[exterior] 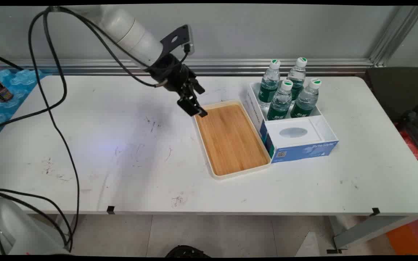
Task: Pick up the green bottle from the white box
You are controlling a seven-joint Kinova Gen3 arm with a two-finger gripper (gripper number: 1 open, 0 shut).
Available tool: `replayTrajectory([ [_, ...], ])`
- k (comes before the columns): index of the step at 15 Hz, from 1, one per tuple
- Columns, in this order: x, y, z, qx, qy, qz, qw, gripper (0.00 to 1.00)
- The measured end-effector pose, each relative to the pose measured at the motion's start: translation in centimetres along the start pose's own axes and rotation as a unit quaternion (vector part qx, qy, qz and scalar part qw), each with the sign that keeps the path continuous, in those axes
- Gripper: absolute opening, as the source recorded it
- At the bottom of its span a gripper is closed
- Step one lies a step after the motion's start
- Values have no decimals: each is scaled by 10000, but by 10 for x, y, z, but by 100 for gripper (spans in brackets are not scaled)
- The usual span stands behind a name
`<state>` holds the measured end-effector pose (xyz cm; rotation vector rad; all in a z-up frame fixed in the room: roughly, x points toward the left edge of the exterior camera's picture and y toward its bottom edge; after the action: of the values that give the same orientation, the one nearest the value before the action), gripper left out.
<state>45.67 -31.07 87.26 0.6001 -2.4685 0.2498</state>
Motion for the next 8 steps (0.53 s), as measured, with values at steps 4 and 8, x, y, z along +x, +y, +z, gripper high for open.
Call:
replayTrajectory([
  [4,15,-8,1,42,163,-7,9999,100],
  [8,45,-16,8,87,525,16,9986,100],
])
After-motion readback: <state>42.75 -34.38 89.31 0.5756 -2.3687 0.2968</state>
